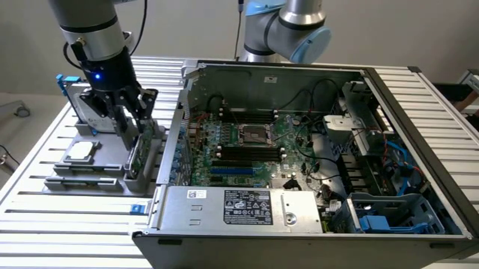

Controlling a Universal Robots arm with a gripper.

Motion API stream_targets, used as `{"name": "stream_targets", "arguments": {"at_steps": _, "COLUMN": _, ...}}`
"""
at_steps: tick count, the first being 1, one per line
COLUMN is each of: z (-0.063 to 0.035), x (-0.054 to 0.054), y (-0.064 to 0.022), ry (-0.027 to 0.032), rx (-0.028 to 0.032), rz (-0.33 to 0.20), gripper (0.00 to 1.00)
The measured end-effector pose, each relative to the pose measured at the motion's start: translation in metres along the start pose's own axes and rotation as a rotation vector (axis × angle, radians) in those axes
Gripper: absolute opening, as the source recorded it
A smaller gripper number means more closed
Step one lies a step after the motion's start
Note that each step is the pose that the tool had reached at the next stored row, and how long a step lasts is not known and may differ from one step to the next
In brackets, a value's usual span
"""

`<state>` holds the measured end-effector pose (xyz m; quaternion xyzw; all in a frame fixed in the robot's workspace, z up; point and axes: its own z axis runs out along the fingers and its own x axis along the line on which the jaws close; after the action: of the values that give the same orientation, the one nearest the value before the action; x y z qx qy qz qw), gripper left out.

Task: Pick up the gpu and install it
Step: 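Pick up the gpu and move the gpu toward the slot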

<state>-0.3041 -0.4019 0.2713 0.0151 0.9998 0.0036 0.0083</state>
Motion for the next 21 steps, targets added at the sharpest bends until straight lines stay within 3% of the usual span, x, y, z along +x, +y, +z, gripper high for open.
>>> {"name": "stream_targets", "arguments": {"at_steps": 16, "z": 0.0262, "x": -0.001, "y": -0.0067, "ry": 0.0001, "rx": 0.0013, "rz": 0.0, "gripper": 0.45}}
{"name": "stream_targets", "arguments": {"at_steps": 21, "z": 0.0296, "x": -0.002, "y": -0.0075, "ry": 0.0003, "rx": 0.003, "rz": 0.0, "gripper": 0.45}}
